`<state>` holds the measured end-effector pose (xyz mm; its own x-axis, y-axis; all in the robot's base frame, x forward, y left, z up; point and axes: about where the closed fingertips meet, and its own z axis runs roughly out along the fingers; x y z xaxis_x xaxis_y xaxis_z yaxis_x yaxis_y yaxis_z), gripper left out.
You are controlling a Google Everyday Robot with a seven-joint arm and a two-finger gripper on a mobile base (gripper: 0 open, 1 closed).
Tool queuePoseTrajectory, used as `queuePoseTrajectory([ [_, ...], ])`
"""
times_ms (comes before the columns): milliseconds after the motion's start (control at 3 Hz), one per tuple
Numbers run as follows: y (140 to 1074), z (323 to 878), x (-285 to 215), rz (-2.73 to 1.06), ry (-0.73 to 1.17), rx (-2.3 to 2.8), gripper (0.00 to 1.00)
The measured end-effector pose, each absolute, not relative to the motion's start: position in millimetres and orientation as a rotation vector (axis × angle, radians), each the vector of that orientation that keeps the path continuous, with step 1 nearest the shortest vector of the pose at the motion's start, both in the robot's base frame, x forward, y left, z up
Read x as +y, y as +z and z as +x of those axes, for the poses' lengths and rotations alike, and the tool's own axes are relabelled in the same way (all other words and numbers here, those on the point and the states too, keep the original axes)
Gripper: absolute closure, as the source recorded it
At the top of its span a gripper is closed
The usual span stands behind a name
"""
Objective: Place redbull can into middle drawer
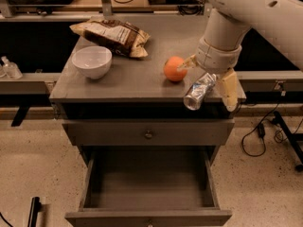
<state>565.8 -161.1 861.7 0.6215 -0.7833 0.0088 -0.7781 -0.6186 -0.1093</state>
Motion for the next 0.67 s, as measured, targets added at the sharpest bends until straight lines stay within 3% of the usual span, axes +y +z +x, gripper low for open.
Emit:
queuePoseTrajectory([
  [333, 847.9, 573.4, -164.4, -2.755, -0.070, 1.327, 0.16],
  [667, 841.6, 577.1, -167.7, -2.760, -0.066, 1.332, 0.38],
])
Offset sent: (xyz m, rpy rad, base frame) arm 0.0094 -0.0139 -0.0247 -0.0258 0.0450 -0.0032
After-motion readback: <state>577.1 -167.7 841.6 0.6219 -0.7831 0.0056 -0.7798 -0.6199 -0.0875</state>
